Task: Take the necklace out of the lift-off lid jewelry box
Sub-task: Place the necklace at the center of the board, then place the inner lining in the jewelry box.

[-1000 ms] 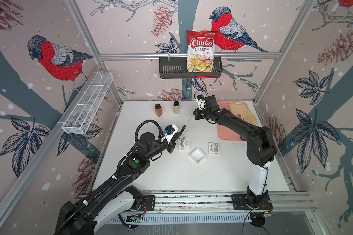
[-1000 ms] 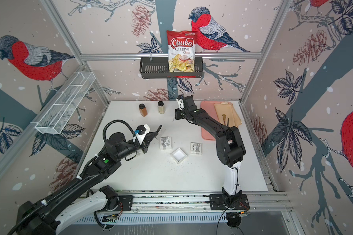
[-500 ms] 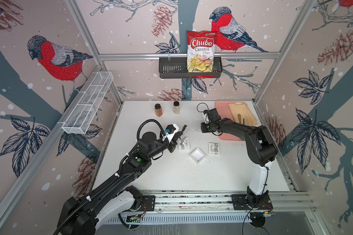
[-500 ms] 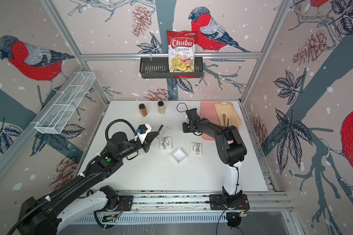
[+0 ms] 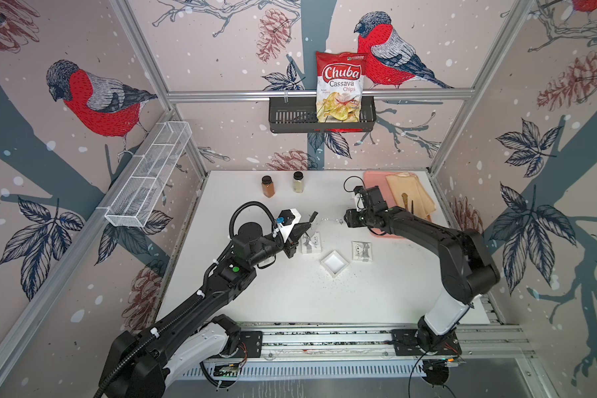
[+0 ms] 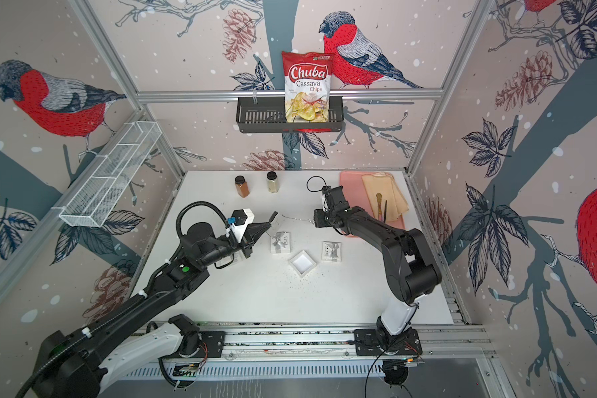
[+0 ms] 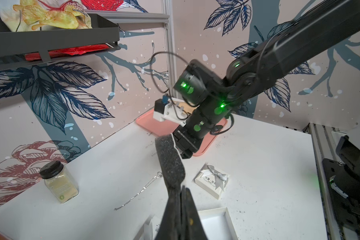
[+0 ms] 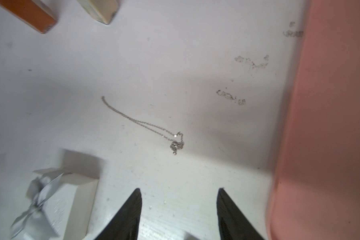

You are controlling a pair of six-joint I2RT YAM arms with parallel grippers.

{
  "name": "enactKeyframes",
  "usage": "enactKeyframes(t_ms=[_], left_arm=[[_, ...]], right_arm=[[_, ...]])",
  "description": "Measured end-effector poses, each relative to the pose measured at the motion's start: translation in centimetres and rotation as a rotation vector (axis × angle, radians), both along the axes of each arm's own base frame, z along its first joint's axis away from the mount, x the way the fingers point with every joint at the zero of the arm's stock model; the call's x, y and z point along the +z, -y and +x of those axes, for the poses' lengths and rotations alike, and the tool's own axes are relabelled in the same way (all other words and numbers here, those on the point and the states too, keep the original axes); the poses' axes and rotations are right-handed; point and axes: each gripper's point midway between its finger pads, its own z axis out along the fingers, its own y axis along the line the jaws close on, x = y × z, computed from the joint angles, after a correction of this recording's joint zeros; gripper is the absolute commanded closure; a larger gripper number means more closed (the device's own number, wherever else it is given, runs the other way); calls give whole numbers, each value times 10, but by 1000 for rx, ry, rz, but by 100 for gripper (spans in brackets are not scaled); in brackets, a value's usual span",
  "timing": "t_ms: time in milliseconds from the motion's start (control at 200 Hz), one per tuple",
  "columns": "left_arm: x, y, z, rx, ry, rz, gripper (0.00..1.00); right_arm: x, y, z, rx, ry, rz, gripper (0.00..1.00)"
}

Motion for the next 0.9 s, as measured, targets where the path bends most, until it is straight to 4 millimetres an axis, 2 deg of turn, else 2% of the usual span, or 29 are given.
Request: enactKeyframes(t_ms=[120, 230, 330, 525, 715, 901], left_arm=[[6, -6, 3, 5, -8, -59, 100], [19, -4, 3, -17, -1, -119, 100], [30, 0, 1, -47, 0, -180, 100], [52, 6, -3, -127, -3, -335, 100], [71, 8, -9, -193, 5, -440, 100], [81, 9, -14, -241, 12, -497, 100]], right_arm=[[47, -14, -30, 128, 111, 182, 28], [91, -32, -61, 276, 224, 373, 26], [125, -45, -82, 380, 295, 534, 27], [183, -60, -114, 551, 394, 765, 36], [217, -73, -142, 685, 451, 863, 37], [224, -81, -151, 734, 449, 899, 42]])
